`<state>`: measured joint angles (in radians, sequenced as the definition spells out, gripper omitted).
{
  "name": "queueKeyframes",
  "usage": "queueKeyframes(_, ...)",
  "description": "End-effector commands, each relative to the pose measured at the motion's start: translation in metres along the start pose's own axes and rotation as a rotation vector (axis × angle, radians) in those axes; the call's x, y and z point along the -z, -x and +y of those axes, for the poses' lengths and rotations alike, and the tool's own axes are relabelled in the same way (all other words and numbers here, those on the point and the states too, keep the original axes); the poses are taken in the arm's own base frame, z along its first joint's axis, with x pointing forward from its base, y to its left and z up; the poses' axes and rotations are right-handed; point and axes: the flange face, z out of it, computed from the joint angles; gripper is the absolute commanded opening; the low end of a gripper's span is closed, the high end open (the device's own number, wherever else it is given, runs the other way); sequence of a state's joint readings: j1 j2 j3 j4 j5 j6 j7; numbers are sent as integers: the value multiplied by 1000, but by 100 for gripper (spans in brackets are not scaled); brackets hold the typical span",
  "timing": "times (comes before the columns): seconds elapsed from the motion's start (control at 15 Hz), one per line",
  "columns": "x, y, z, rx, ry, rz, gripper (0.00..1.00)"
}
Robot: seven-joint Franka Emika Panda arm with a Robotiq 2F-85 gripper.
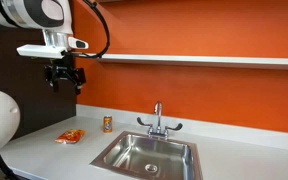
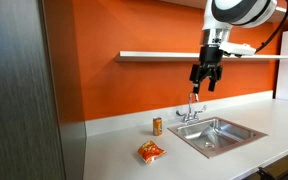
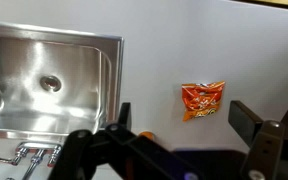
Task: Move the snack packet to the left side of the first shelf
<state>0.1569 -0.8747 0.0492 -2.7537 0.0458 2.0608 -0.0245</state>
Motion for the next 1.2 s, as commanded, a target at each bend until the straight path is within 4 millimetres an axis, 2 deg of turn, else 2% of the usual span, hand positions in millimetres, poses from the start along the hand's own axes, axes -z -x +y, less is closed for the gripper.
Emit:
queueKeyframes(0.0,0,0,0,0,0,-3,100)
queueKeyframes(0.33,0,0,0,0,0,-3,100)
queueKeyframes(0.47,-7,-8,-2,13,-2,-13,100)
queueKeyframes(0.8,-39,-36,-13,55,-4,-32,100)
queueKeyframes(1.13,-78,-68,-35,110,-7,-57,100)
